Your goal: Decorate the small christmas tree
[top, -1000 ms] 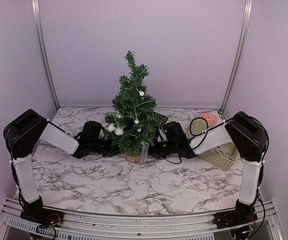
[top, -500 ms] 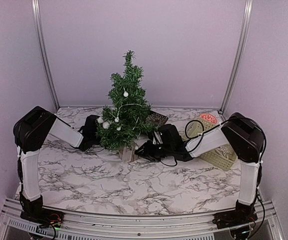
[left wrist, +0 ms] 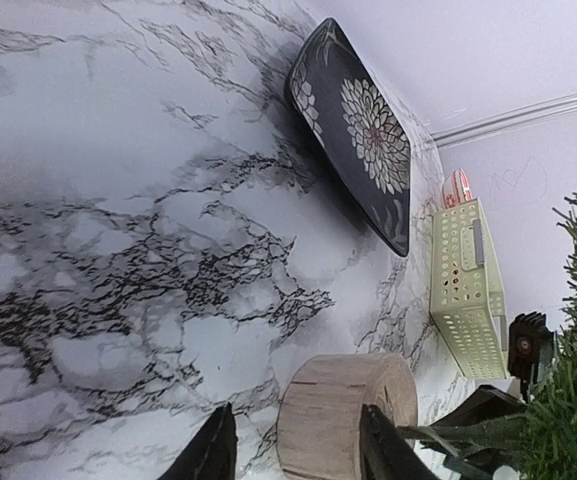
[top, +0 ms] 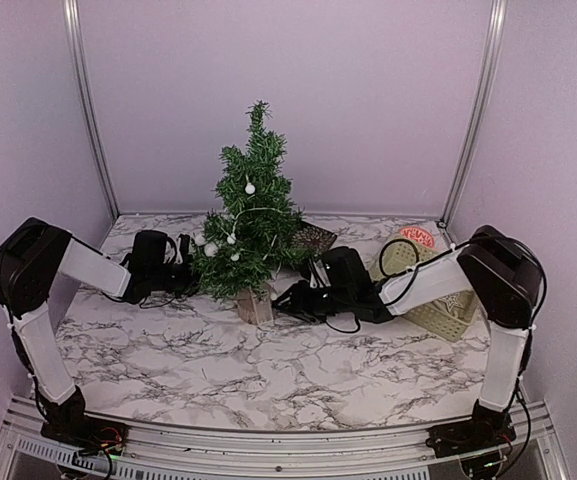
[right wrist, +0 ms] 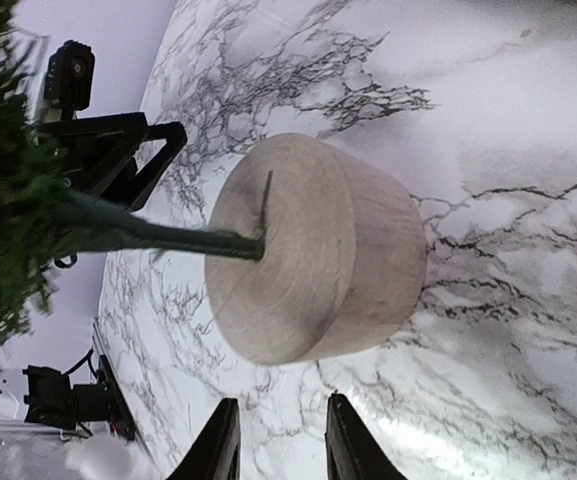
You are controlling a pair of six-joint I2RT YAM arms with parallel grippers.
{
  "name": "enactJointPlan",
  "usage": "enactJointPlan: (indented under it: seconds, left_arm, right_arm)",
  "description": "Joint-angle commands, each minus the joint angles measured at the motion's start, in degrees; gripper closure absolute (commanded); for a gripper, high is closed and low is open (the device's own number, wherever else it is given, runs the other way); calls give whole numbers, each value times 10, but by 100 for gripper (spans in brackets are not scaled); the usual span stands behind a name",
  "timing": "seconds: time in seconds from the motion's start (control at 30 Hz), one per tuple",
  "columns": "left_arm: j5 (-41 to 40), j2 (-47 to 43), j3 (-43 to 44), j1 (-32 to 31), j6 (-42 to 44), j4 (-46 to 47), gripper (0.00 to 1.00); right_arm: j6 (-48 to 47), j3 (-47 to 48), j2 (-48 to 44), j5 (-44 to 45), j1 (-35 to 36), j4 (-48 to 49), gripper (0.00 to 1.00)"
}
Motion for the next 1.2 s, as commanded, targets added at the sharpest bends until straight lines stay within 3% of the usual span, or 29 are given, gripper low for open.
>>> enactJointPlan:
  seconds: [0.0, 0.3, 0.4, 0.57, 0.8, 1.17]
  left_arm:
    - [-37, -71, -49, 18, 14, -24, 55]
    - [-187, -234, -74, 59, 115, -174, 40]
    - [-222, -275, -63, 62, 147, -218, 33]
    - [-224, -290, -31, 63, 182, -280, 32]
    - [-175, -280, 0, 64, 175, -313, 31]
    - [-186, -286, 12, 65, 172, -320, 30]
  right_arm:
    - [-34, -19, -96, 40, -6, -60, 70]
    - [-72, -31, -258, 93, -59, -333, 67]
    - [-113, -28, -317, 103, -103, -398, 63]
    - [-229, -8, -382, 90, -219, -483, 59]
    - [-377, 17, -337, 27, -363, -545, 59]
    - [-429, 58, -229, 178, -397, -564, 61]
